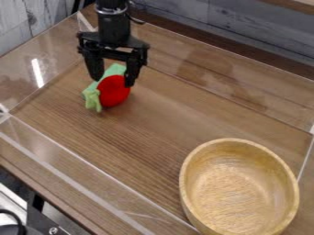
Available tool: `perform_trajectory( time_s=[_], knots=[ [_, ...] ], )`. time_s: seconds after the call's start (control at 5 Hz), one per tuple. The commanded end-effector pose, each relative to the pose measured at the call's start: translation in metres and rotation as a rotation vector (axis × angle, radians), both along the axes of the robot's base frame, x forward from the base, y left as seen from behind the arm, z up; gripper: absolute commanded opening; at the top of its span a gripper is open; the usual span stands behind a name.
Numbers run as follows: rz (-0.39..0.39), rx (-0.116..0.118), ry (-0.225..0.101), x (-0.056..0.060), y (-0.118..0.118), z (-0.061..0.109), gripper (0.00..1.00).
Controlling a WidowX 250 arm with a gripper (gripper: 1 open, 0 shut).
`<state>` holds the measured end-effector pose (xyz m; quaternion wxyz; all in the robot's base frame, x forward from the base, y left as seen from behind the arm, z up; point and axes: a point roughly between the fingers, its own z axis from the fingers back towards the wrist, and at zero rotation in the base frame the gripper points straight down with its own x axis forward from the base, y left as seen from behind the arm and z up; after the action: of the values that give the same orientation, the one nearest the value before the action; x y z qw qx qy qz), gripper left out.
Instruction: Move the red object to the left side of the table
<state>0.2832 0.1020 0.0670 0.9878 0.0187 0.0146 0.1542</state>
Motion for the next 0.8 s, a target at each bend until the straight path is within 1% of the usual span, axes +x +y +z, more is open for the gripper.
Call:
perform_trajectory(
  time_s=[0.0,0.2,0.6],
  knots=[
    [0.002,0.02,-0.023,0.005,0.003,0.001,1.0],
    [0.004,0.021,-0.016,0.006,0.002,-0.005,1.0],
    [0.005,0.019,-0.007,0.007,-0.001,-0.011,1.0]
  ],
)
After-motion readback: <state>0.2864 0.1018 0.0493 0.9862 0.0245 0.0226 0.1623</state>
